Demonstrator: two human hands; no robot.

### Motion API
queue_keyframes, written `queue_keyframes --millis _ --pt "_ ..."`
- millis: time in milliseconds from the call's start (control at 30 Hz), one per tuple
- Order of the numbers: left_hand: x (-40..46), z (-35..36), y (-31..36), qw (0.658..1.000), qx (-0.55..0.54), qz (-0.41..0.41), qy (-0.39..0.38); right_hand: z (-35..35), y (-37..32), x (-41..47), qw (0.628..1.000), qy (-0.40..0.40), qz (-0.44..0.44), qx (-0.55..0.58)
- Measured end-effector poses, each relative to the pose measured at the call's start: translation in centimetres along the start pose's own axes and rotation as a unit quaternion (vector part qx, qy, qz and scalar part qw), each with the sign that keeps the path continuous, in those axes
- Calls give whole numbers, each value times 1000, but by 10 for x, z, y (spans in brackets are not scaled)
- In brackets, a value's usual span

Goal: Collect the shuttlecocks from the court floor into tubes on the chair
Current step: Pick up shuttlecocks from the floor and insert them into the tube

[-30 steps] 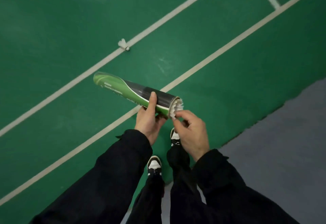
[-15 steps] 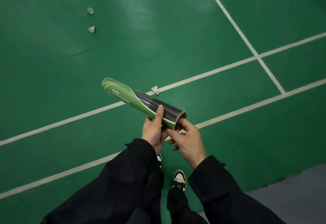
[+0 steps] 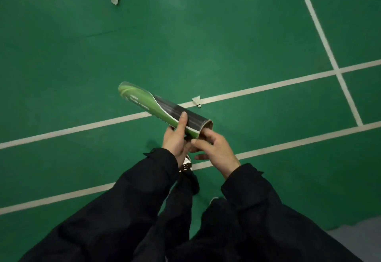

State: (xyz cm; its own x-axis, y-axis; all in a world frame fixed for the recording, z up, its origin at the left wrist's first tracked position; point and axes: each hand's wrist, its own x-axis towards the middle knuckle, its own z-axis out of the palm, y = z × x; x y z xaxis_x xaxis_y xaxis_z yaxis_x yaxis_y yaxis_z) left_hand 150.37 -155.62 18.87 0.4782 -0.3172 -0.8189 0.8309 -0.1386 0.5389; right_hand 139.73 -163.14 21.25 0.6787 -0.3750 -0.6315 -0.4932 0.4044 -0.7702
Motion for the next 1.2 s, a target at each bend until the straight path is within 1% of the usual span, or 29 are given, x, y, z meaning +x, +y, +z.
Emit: queue_keyframes --millis 133,233,367,467,533,600,700,800,900,1000,1067,1100,1133,1200 --pt "59 -2 30 1000 -3 -13 7 2 -7 49 997 56 17 51" --pt "111 -2 41 1000 10 -24 16 -4 -5 91 995 74 42 60" --pt "188 5 44 999 23 -41 16 -15 4 162 991 91 82 59" --pt "244 19 47 998 28 -53 23 -24 9 218 981 134 121 70" --pt "280 28 49 997 40 -54 41 -32 15 253 971 160 156 88" --pt "321 30 50 995 61 -51 60 -41 27 297 969 163 167 84" --pt "373 22 44 992 90 -62 61 -54 54 360 964 176 198 28" --pt "429 9 31 988 110 -73 79 -66 91 423 967 178 182 -21" --pt "488 0 12 988 109 -86 70 -72 133 484 967 168 180 -60" --pt "546 -7 -4 986 116 -91 73 -78 180 543 964 156 155 -152" --pt "582 -12 -12 987 119 -86 63 -80 209 581 959 128 130 -218" --pt "598 -14 -15 987 122 -84 57 -81 223 600 953 110 109 -259" --pt "612 -15 -16 988 121 -83 52 -82 236 617 941 93 84 -316" --pt "633 -18 -16 988 126 -78 35 -83 260 646 895 68 39 -439"
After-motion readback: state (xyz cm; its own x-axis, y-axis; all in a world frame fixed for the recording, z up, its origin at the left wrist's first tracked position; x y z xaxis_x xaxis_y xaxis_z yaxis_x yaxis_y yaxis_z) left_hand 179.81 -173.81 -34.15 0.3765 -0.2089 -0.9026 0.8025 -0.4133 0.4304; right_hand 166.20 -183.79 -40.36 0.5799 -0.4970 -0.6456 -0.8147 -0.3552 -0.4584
